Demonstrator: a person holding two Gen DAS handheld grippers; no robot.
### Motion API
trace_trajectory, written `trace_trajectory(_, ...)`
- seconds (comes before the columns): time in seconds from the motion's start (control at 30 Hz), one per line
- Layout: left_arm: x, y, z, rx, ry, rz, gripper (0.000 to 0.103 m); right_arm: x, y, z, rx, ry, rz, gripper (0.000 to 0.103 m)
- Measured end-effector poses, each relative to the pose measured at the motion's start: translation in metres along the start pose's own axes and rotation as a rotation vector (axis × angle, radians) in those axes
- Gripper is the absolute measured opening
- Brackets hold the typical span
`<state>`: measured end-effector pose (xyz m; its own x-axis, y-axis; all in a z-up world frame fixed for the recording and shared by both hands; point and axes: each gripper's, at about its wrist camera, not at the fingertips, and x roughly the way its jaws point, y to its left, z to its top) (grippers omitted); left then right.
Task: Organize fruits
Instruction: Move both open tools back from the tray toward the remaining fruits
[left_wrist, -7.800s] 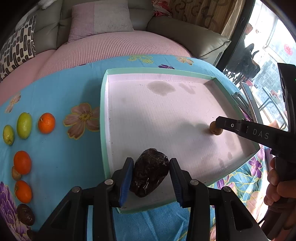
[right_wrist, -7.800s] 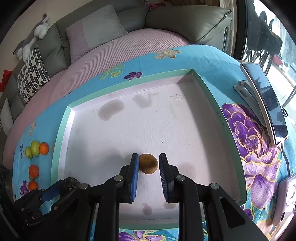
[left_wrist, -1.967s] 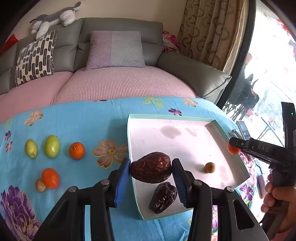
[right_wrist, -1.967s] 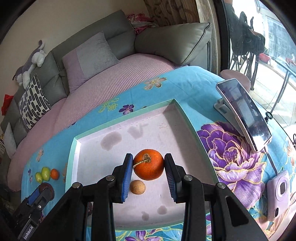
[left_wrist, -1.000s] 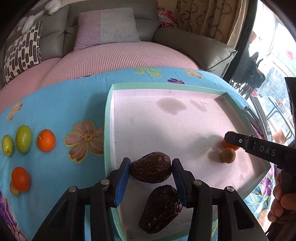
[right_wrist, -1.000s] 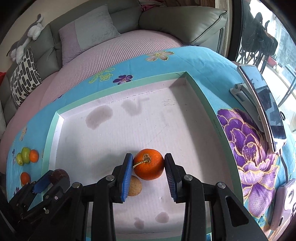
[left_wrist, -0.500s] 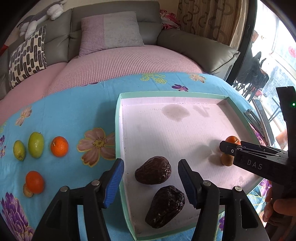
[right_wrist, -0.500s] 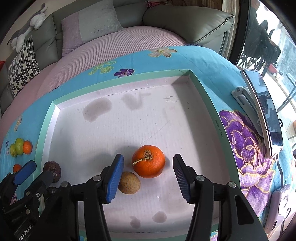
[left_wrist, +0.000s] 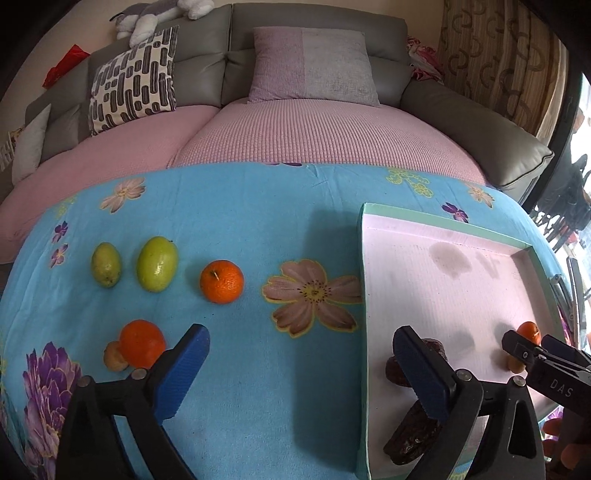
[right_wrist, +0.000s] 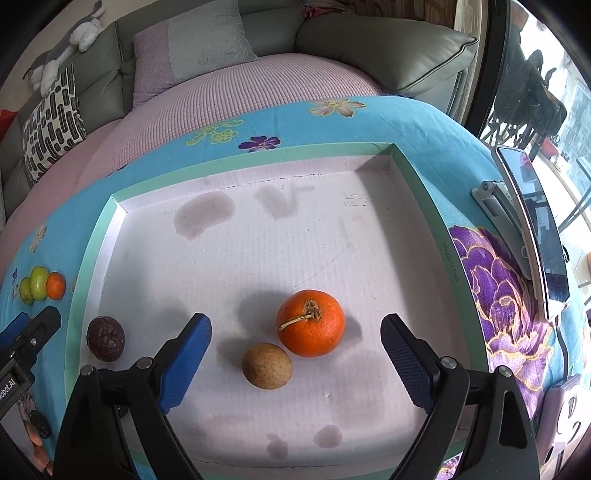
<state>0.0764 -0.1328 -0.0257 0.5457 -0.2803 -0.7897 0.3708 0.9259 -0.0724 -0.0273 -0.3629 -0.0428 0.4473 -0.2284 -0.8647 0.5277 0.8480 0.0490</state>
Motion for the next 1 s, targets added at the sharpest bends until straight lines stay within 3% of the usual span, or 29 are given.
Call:
trace_trajectory(0.37, -0.002, 0.029, 0.002, -0.042, 0.004, 0.054, 0.103, -0.014, 0.013, -0.001, -0.012, -0.055, 0.058, 0.094)
trace_trajectory(0.7, -0.039, 0.051, 0.000, 0.004, -0.012, 0.072, 0.103, -0.036, 0.040, -0.009, -0.062, -0.055, 0.143, 0.094)
trace_trajectory(0.87, -0.053, 0.073, -0.010, -0.086, 0.007, 0.019, 0.103, -0.046, 0.063, -0.013, -0.102, -0.039, 0.199, 0.094)
trace_trajectory(1.0, -0.057, 0.085, -0.022, -0.101, 0.028, 0.031, 0.103, -0.055, 0.083, -0.022, -0.155, -0.039, 0.230, 0.094)
